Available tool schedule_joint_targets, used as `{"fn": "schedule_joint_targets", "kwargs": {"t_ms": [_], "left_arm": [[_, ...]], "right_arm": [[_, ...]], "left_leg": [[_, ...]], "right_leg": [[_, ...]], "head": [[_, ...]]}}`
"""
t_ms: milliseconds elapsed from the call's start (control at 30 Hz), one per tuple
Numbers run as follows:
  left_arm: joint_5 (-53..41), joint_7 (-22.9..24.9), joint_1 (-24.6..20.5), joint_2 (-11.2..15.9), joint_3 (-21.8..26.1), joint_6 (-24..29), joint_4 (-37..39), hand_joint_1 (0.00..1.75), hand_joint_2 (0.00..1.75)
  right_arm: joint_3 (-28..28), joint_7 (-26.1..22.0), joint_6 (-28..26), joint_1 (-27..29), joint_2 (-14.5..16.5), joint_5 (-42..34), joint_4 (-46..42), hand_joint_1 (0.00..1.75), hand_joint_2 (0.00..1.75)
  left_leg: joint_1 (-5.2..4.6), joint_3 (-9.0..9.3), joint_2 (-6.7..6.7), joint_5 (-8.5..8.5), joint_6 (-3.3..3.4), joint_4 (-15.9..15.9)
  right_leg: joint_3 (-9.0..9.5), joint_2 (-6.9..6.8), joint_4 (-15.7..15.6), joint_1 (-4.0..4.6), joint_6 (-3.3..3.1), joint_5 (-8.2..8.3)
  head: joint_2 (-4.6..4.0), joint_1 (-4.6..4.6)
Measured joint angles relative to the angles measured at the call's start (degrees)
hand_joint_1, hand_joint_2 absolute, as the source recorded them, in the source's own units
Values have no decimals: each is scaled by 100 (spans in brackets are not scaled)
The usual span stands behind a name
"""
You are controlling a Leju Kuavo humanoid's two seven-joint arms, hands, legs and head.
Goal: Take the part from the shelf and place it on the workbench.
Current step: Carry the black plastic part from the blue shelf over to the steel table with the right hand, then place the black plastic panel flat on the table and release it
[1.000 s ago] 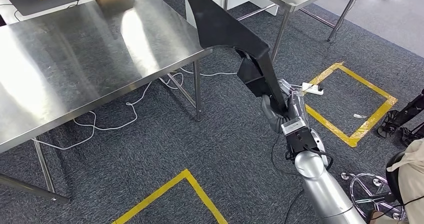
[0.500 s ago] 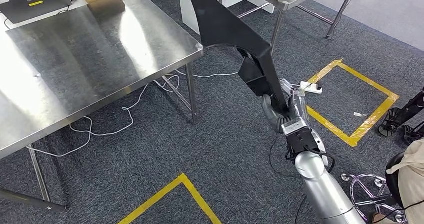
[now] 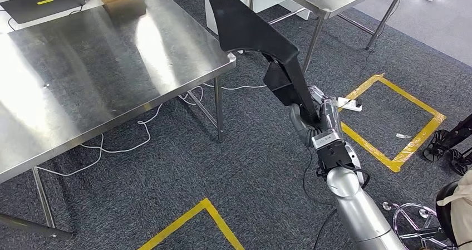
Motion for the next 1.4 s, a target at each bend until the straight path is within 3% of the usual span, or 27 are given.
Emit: {"fn": "schedule_joint_targets", "kwargs": {"t_ms": [33,100,167,233,300,367,400,433,467,533,600,700,767,800,867,933,967,1033,1067,1100,1200,1267,1400], "left_arm": [[-4,5,-1,1,1,5,0,0,0],[-13,11,-5,8,3,15,0,0,0],[-19,15,-9,13,4,19,0,0,0],[-21,16,-11,17,4,19,0,0,0],[-22,16,-13,18,4,19,0,0,0],[-24,17,-8,14,4,19,0,0,0],[-25,18,-6,14,4,19,0,0,0],[-25,19,-4,14,4,19,0,0,0],[-25,19,-4,15,4,19,0,0,0],[-25,19,-4,22,5,19,0,0,0],[-25,19,-10,31,5,19,1,0,0],[-25,19,-14,29,6,19,2,0,0],[-23,18,-13,21,7,19,2,0,0],[-17,18,-14,19,7,19,2,0,0],[1,19,-15,18,10,20,2,0,0],[13,22,-12,13,14,28,2,0,0],[15,26,-9,7,16,35,2,0,0],[20,33,-7,-10,23,57,2,0,0],[27,38,-9,-14,31,72,2,0,0],[34,44,-11,-15,41,88,2,0,0],[54,58,-14,-11,65,125,2,0,0],[60,63,-13,-11,71,140,2,0,0],[58,70,-13,-18,74,146,2,0,0]], "right_arm": [[1,1,0,-7,4,11,3,175,175],[3,5,0,-21,10,29,9,175,175],[5,15,1,-33,13,40,13,175,175],[5,21,1,-48,13,46,13,175,175],[5,20,1,-62,14,46,13,175,175],[7,20,2,-68,23,43,13,175,175],[9,21,2,-68,29,43,14,175,175],[11,21,3,-68,34,43,14,175,175],[13,21,3,-70,37,43,14,175,175],[14,21,4,-76,41,43,14,175,175],[13,21,4,-94,46,42,15,175,175],[12,24,4,-112,52,43,16,175,175],[9,25,6,-122,48,38,15,175,175],[8,25,10,-128,43,34,18,175,175],[8,25,20,-133,34,22,37,175,175],[10,26,30,-125,33,14,66,175,175],[11,26,34,-126,33,11,78,175,175],[13,26,43,-148,34,5,92,175,175],[16,26,48,-168,38,1,98,175,175],[20,31,55,-186,41,-5,104,175,175],[36,64,72,-216,56,-20,121,175,175],[43,73,74,-228,62,-25,125,175,175],[52,77,74,-235,61,-28,130,175,175]], "left_leg": [[-8,37,-6,-51,-36,20],[-30,70,-7,-135,-106,53],[-27,77,1,-177,-155,56],[2,60,9,-270,-208,162],[25,-162,18,-534,-263,662],[35,-627,24,-848,-293,1477],[37,-831,25,-896,-294,1763],[37,-940,26,-820,-284,1840],[35,-915,26,-614,-259,1651],[17,-609,24,-95,-167,845],[-20,-365,32,128,-83,285],[-54,-303,41,106,-25,156],[-36,-217,40,126,23,59],[-22,-171,42,131,49,18],[-24,-130,41,100,84,5],[-24,-93,30,55,80,7],[-21,-60,21,30,67,10],[-13,30,6,-42,19,24],[-24,61,0,-88,-14,43],[-38,79,-2,-129,-43,59],[-66,86,1,-176,-4,85],[-61,99,2,-174,26,67],[-55,121,4,-179,20,21]], "right_leg": [[177,-12,-388,-7,31,183],[388,-20,-829,-5,-33,352],[407,-1,-845,13,-166,324],[447,10,-853,-2,-260,296],[506,8,-863,-16,-341,259],[548,4,-863,5,-398,217],[566,6,-862,18,-414,197],[589,11,-862,29,-423,176],[624,18,-862,41,-425,153],[704,32,-865,59,-413,96],[746,43,-865,90,-372,44],[747,39,-876,100,-284,-1],[672,25,-702,103,-249,-82],[534,20,-438,102,-251,-182],[81,18,346,83,-257,-437],[-270,17,809,66,-192,-494],[-276,15,710,54,-131,-377],[25,-3,-69,13,-7,46],[206,-13,-459,2,13,224],[331,-20,-727,-11,-6,337],[400,-5,-858,-23,-103,389],[401,4,-858,-7,-123,377],[404,7,-857,15,-170,348]], "head": [[0,1],[0,-2],[0,-10],[0,-18],[0,-28],[0,-33],[0,-34],[0,-34],[0,-34],[0,-33],[0,-30],[0,-27],[0,-21],[0,-17],[0,-11],[0,-11],[0,-11],[0,-9],[0,-8],[0,-12],[0,-26],[0,-27],[0,-27]]}}
